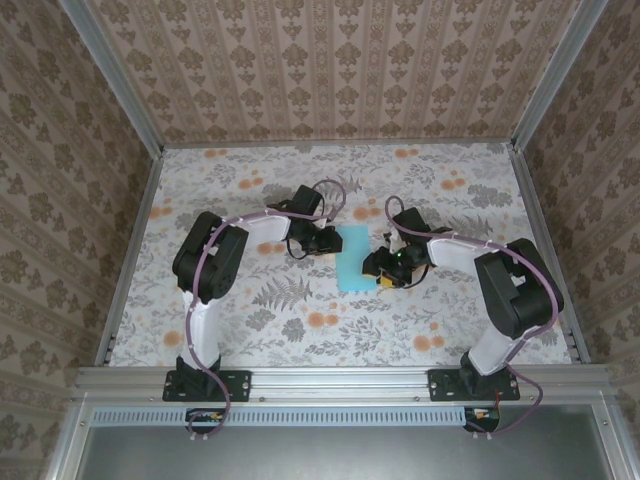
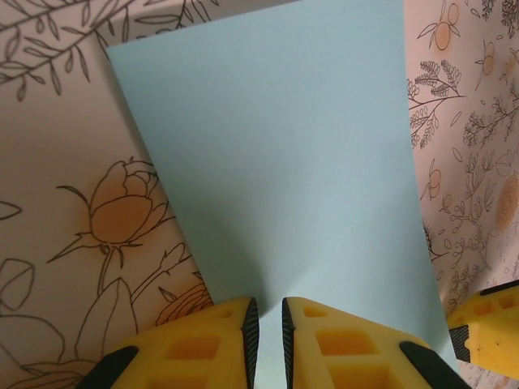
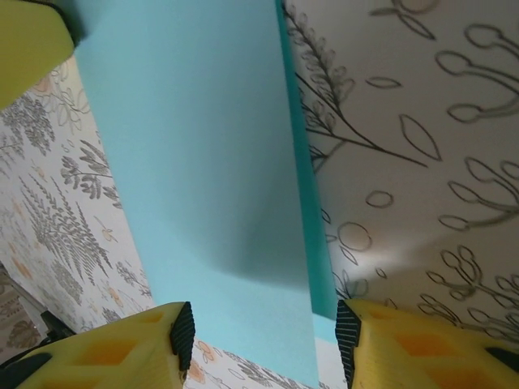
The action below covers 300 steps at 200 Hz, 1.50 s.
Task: Fold a paper plane with a square sheet of paper (fold left side to right side)
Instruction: Fold the triangle a second time at the center of the table.
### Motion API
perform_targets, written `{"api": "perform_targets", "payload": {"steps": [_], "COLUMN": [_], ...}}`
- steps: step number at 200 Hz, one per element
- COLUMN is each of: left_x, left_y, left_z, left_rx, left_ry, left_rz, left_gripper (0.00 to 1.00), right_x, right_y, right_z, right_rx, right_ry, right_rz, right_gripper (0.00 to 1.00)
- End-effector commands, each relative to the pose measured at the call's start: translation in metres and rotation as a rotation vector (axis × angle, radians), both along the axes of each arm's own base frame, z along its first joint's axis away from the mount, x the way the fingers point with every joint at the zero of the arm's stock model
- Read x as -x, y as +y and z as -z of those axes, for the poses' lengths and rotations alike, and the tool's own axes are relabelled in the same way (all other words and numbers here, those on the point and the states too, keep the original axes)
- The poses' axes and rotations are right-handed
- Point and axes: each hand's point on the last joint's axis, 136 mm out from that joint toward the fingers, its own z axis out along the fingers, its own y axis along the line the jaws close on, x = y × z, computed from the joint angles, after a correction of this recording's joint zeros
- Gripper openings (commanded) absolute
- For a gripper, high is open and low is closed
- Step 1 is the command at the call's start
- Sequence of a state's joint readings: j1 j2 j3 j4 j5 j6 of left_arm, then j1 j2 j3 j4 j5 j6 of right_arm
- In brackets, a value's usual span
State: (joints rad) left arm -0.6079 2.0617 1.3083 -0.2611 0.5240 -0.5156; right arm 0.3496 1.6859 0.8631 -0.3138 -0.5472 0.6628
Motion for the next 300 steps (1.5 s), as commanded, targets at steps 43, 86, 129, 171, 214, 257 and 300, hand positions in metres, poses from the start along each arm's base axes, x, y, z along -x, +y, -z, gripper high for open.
{"api": "perform_targets", "payload": {"steps": [43,86,129,171,214,257,300], "left_x": [0.007,-0.002,-0.011,-0.005,0.032,0.067,0.087], "left_y": [0.007,0.01,0.018,0.026,0.035,0.036,0.021], "left_z": [0.005,-0.018,-0.046,-0.077,-0.092,-0.087,-0.086], "left_rx": [-0.032,-0.016,0.006,0.037,-0.012,-0.048,-0.062], "left_ry": [0.005,-0.062,-0.142,-0.268,-0.411,-0.449,-0.513], "left_rz": [0.004,0.024,0.032,0.054,0.141,0.224,0.321], "left_gripper": [0.21,0.28,0.37,0.46,0.6,0.66,0.72], "right_x": [-0.029,-0.043,-0.054,-0.061,-0.076,-0.087,-0.088], "right_y": [0.016,0.018,0.017,0.027,0.026,0.026,0.03], "right_z": [-0.013,-0.013,-0.017,-0.013,-0.012,-0.017,-0.022], "right_rx": [-0.077,-0.092,-0.116,-0.193,-0.187,-0.201,-0.225], "right_ry": [-0.068,-0.108,-0.147,-0.094,-0.094,-0.115,-0.15], "right_rz": [0.018,-0.002,-0.04,-0.016,0.005,-0.005,-0.052], "right_gripper": [0.48,0.48,0.51,0.5,0.48,0.48,0.5]}}
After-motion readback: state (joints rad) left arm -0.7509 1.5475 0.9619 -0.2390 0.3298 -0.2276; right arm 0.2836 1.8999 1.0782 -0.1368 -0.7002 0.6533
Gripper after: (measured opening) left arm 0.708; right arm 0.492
